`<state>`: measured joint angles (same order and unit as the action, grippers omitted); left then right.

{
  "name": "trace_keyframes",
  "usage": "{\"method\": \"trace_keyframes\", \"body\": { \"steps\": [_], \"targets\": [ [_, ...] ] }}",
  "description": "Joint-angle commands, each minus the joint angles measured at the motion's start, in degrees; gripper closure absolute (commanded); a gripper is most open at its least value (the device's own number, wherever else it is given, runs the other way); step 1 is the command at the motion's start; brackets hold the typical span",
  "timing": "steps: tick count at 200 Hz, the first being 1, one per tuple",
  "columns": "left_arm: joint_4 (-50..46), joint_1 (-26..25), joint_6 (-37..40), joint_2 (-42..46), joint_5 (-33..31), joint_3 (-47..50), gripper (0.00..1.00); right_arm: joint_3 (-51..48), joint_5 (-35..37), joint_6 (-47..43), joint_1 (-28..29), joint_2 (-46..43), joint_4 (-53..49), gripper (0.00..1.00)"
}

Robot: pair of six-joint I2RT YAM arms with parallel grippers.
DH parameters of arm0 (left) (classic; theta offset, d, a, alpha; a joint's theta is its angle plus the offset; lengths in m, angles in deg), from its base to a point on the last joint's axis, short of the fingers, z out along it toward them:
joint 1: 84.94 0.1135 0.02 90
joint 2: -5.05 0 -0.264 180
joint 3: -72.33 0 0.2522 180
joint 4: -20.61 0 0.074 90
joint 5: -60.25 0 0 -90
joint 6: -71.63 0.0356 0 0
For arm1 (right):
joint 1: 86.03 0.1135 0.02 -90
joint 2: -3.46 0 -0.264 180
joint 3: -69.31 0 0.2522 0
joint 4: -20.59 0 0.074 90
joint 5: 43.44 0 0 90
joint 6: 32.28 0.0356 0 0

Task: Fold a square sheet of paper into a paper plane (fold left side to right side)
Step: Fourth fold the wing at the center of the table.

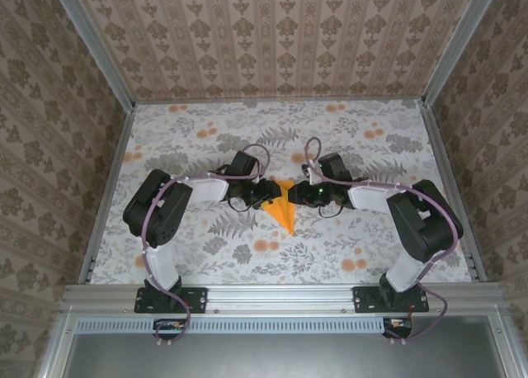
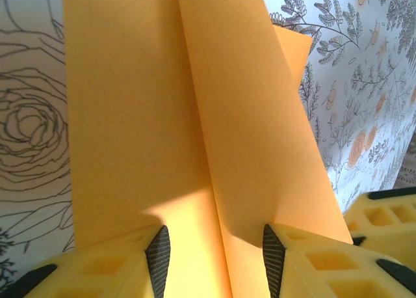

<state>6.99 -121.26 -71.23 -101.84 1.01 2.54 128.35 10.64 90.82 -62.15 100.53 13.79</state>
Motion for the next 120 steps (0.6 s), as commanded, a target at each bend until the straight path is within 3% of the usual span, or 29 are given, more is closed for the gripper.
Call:
{"method": "trace_keyframes", "body": {
  "steps": [1, 31, 82, 120],
  "targets": [
    [-4.89, -0.42, 1.53, -3.10, -3.35, 0.83, 0.54, 1.90, -2.61, 2.67, 0.03, 2.29, 2.66, 0.68],
    [-4.98, -0.34, 1.58, -3.15, -3.34, 0.75, 0.54, 1.92, -3.82, 3.46, 0.03, 3.63, 4.03, 0.74],
    [-5.06, -0.36, 1.62, -2.97, -3.34, 0.80, 0.54, 2.32, -1.43, 1.33, 0.04, 4.05, 0.72, 0.97],
    [-5.06, -0.37, 1.69, -2.87, -3.43, 0.99, 0.54, 3.29, 1.93, -1.19, 0.04, 4.17, -3.50, 0.98]
  ]
}}
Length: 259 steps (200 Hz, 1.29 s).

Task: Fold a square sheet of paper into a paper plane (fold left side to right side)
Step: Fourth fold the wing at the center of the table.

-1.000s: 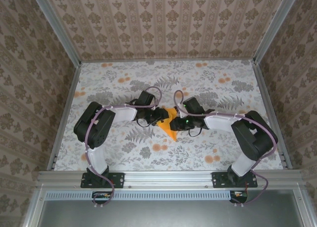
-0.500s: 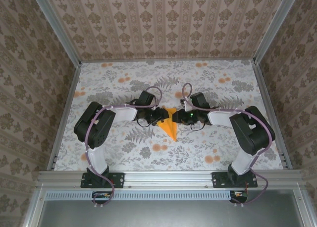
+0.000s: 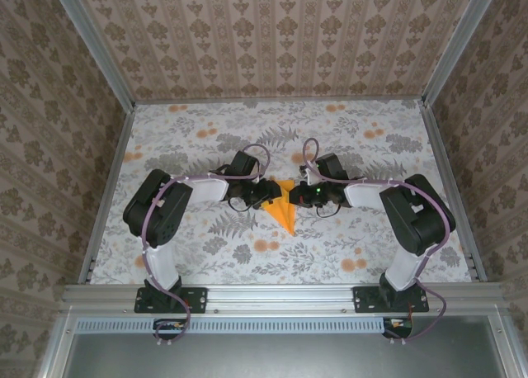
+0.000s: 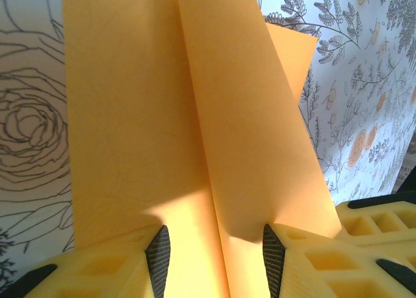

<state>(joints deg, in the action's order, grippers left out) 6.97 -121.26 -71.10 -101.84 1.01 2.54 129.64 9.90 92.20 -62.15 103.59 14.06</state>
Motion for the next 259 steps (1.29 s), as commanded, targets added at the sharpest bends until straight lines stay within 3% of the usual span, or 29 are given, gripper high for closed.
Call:
{"method": "trace_keyframes", "body": {
  "steps": [1, 259],
  "targets": [
    [-5.04, -0.35, 1.57, -2.88, -3.43, 0.95, 0.54, 2.06, 2.79, -2.66, 0.03, 1.15, -3.96, 0.98],
    [-5.31, -0.42, 1.65, -2.97, -3.46, 0.83, 0.54, 5.86, 8.45, -7.79, 0.73, 3.50, -11.08, 0.96]
  ]
}}
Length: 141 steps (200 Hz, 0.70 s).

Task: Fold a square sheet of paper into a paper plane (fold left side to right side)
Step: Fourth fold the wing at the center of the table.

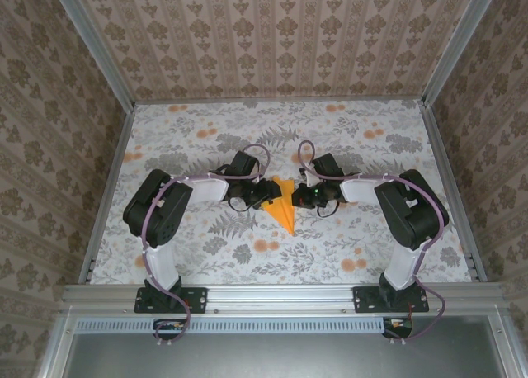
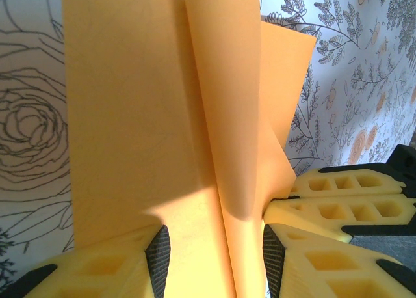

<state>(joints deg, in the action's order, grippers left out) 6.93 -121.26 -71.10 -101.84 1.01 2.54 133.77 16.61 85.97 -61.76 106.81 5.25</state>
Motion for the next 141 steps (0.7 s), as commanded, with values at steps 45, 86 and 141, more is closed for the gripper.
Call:
{"method": "trace_keyframes", "body": {
  "steps": [45, 86, 141],
  "targets": [
    [-5.35, -0.41, 1.67, -2.97, -3.43, 0.71, 0.54, 2.25, 1.98, -1.94, 0.68, 0.09, -2.63, 0.96],
    [-5.35, -0.42, 1.74, -2.88, -3.34, 0.57, 0.54, 2.27, 2.94, -2.53, 1.04, 1.44, -3.91, 0.96],
    [-6.18, -0.34, 2.73, 0.13, -3.56, -0.15, 0.53, 2.85, 4.58, -3.27, 1.57, 3.08, -6.24, 0.96]
  ]
}}
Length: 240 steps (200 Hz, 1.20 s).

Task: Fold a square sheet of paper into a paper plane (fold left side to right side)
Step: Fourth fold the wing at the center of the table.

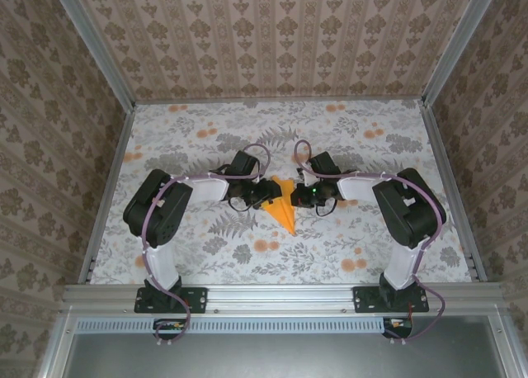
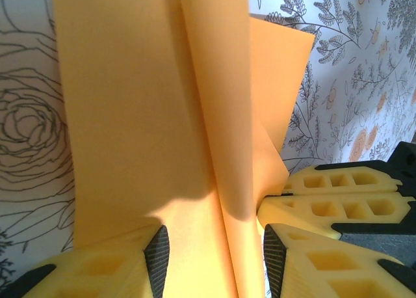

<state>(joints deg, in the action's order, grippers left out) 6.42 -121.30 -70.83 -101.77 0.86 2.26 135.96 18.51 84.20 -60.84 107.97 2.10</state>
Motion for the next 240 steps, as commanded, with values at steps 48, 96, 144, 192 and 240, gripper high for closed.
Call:
{"method": "trace_keyframes", "body": {
  "steps": [48, 96, 144, 192, 240],
  "targets": [
    [-10.91, -0.15, 4.73, 4.46, -5.08, -2.37, 0.52, 0.91, 4.70, -2.67, 0.71, 1.89, -5.43, 0.96],
    [-10.70, -0.12, 6.15, 4.63, -1.92, -6.12, 0.71, 1.08, 5.01, -3.25, 0.83, 2.05, -6.10, 1.00],
    [-6.84, -0.73, 6.07, -2.11, 2.85, -10.53, 0.82, 1.08, 5.18, -3.42, 0.91, 2.16, -6.50, 1.00],
    [-6.55, -0.91, 6.59, -7.09, 3.84, -13.64, 0.83, 1.26, 5.20, -3.60, 1.00, 2.17, -6.91, 1.00],
    [-7.85, -0.60, 5.91, -8.75, 0.97, -11.21, 0.83, 1.52, 6.08, -4.28, 1.06, 1.96, -8.08, 1.00]
  ]
}}
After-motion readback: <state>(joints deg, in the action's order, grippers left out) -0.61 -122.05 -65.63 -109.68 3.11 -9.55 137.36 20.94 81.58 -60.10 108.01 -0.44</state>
